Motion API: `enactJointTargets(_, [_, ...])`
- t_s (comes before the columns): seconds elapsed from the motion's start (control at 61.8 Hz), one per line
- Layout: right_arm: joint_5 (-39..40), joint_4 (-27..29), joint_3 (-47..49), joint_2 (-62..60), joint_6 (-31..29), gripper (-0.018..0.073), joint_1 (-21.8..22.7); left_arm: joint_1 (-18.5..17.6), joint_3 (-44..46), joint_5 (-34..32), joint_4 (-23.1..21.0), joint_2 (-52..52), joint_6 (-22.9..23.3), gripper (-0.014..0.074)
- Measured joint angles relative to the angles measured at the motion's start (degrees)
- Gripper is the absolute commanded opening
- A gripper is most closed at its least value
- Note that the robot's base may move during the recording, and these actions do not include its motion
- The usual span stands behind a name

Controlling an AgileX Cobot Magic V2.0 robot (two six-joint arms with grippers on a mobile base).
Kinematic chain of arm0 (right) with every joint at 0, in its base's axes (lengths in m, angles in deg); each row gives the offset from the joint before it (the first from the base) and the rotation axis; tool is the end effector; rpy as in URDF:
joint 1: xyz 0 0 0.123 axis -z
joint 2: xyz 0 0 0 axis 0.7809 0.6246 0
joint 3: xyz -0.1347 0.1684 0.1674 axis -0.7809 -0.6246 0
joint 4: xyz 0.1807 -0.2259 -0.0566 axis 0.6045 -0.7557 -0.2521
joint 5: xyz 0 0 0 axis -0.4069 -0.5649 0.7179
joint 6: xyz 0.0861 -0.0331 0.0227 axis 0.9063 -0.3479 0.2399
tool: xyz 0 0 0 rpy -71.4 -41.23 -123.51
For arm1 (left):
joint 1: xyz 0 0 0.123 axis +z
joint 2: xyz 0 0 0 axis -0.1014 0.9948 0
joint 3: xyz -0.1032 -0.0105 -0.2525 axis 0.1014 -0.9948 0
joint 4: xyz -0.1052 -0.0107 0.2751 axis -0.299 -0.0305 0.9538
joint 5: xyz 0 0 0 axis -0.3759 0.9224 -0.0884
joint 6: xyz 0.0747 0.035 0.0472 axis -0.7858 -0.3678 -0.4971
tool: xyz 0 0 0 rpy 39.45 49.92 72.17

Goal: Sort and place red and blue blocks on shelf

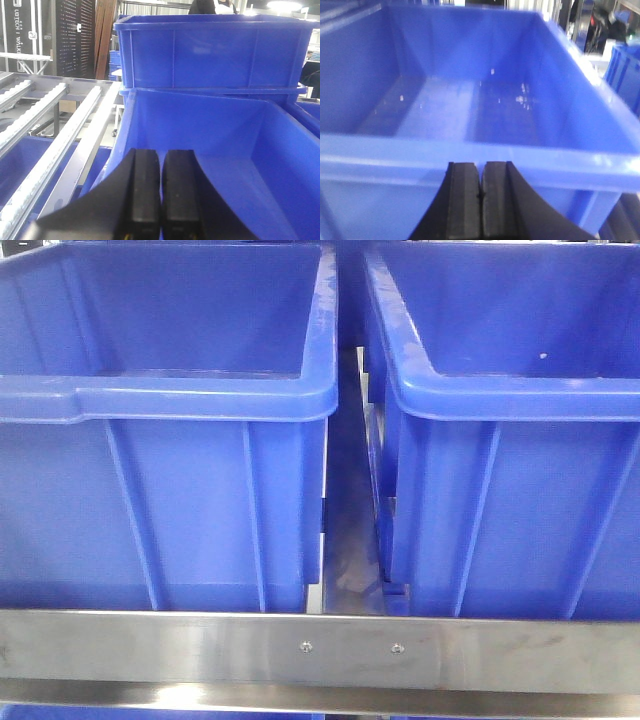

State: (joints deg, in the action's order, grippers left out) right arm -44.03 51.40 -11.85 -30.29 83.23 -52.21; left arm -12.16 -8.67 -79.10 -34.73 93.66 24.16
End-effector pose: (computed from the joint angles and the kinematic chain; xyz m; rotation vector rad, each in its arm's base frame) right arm 0.1167 0.0021 0.1985 0.0086 1.5500 0.0372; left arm 0.1395 -0.0143 0.2993 -0.0283 1.4454 -0.1936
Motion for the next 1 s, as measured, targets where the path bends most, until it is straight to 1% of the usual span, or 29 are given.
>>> enactJointTargets(0.259, [3.9, 0.0, 0.0, 0.0, 0.0, 0.0049, 0.0, 0.0, 0.0, 0.0, 0.0, 0.0, 0.0, 0.0123])
enactJointTargets(1.004, [4.0, 0.0, 0.0, 0.0, 0.0, 0.0049, 0.0, 0.0, 0.0, 0.0, 0.0, 0.0, 0.0, 0.0123])
